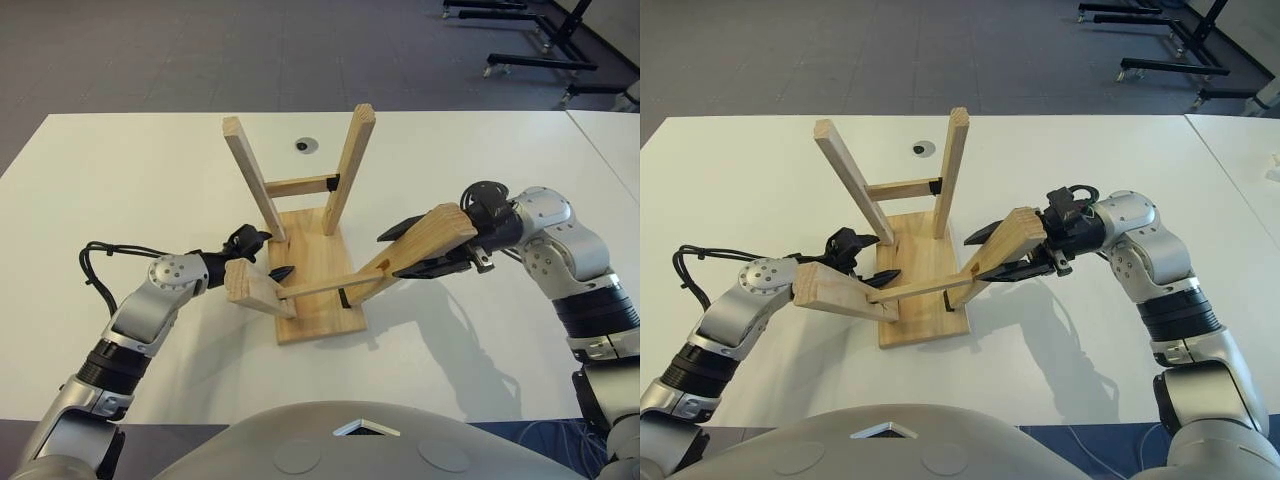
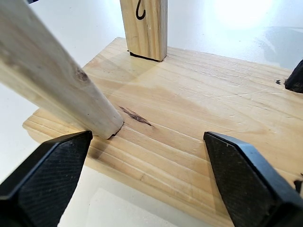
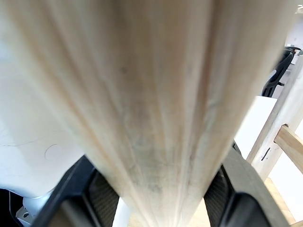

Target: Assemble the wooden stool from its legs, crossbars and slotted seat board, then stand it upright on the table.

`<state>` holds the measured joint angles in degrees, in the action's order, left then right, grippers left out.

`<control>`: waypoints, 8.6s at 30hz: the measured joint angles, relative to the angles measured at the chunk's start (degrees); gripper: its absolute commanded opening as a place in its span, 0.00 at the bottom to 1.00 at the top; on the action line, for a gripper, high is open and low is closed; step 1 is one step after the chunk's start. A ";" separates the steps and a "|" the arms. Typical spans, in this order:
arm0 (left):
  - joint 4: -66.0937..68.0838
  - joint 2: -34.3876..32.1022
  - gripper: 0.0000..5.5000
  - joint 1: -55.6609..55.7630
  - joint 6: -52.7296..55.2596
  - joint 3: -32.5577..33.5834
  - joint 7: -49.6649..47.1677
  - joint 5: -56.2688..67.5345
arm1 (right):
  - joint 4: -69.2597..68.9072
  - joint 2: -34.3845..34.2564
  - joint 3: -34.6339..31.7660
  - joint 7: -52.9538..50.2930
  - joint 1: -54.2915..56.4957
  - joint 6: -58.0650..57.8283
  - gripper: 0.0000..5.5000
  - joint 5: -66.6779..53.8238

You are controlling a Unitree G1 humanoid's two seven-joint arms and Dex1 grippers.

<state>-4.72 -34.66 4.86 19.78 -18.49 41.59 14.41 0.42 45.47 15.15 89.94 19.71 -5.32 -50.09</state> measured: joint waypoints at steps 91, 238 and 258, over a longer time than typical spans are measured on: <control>0.50 0.18 0.79 -1.20 -2.08 1.03 0.65 0.47 | -14.39 -6.12 -6.81 -1.47 -8.03 -9.68 0.39 -0.54; -15.02 9.96 0.79 24.52 8.10 19.28 -15.92 14.12 | -17.48 -47.40 -18.51 -57.39 4.98 0.08 0.37 3.42; -15.26 8.86 0.79 24.99 8.61 24.18 -15.63 14.28 | -22.89 -50.16 -9.15 -69.57 -5.14 1.84 0.37 17.50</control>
<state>-19.98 -25.80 29.84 28.39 5.68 25.96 28.69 -22.47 -4.69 6.00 20.37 14.57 -3.48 -32.59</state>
